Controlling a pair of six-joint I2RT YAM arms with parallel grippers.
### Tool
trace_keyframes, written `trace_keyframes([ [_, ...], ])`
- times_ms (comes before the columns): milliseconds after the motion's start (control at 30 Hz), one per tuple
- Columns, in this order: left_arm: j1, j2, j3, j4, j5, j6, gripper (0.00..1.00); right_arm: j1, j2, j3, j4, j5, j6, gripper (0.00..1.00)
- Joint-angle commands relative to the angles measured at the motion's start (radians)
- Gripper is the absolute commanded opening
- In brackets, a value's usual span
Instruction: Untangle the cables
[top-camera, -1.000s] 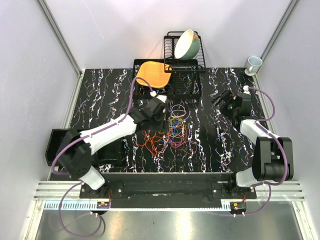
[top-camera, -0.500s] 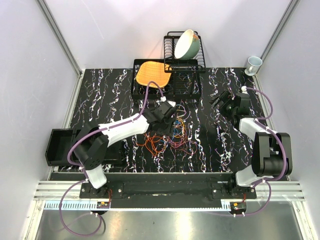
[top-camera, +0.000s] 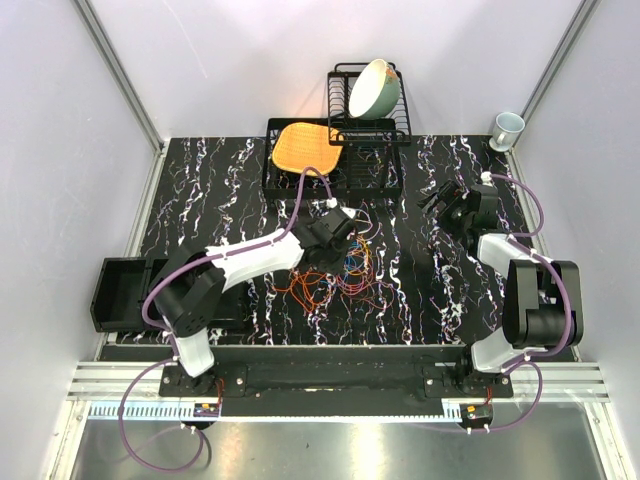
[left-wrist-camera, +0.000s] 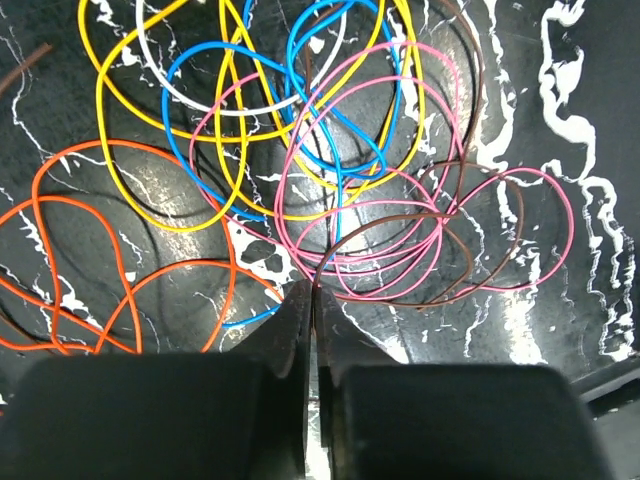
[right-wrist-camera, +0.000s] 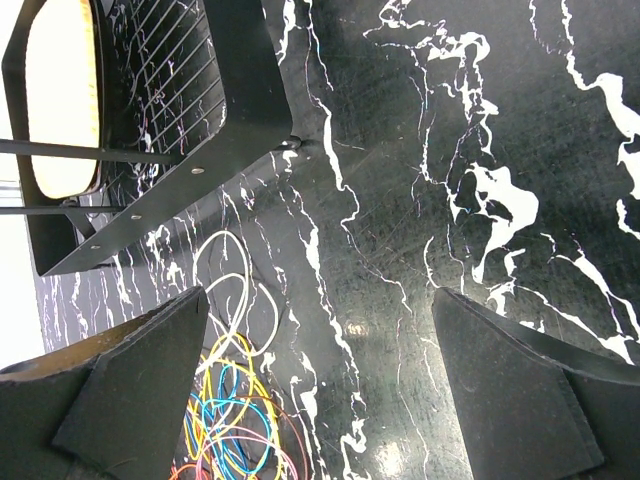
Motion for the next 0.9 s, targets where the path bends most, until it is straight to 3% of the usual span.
trace_keyframes([
  [0,-0.013,-0.031,0.05,0.021,-0.009,-0.003,0.0,-0.005,0.018,0.046,0.03,-0.025,0.009,1.0],
  [167,-0.013,-0.154,0.206,-0.207,-0.131,0.026,0.0,-0.005,0.018,0.044,0.03,-0.028,0.009,1.0],
  [367,-0.011,-0.267,0.551,-0.46,-0.225,0.09,0.0,-0.005,0.027,0.049,0.035,-0.039,0.011,0.99],
  [533,-0.011,-0.358,0.684,-0.482,-0.288,0.103,0.0,-0.005,0.031,0.049,0.038,-0.048,0.015,1.0],
  [867,-0.013,-0.495,0.659,-0.366,-0.285,0.158,0.0,-0.005,0.036,0.05,0.041,-0.059,0.018,1.0],
])
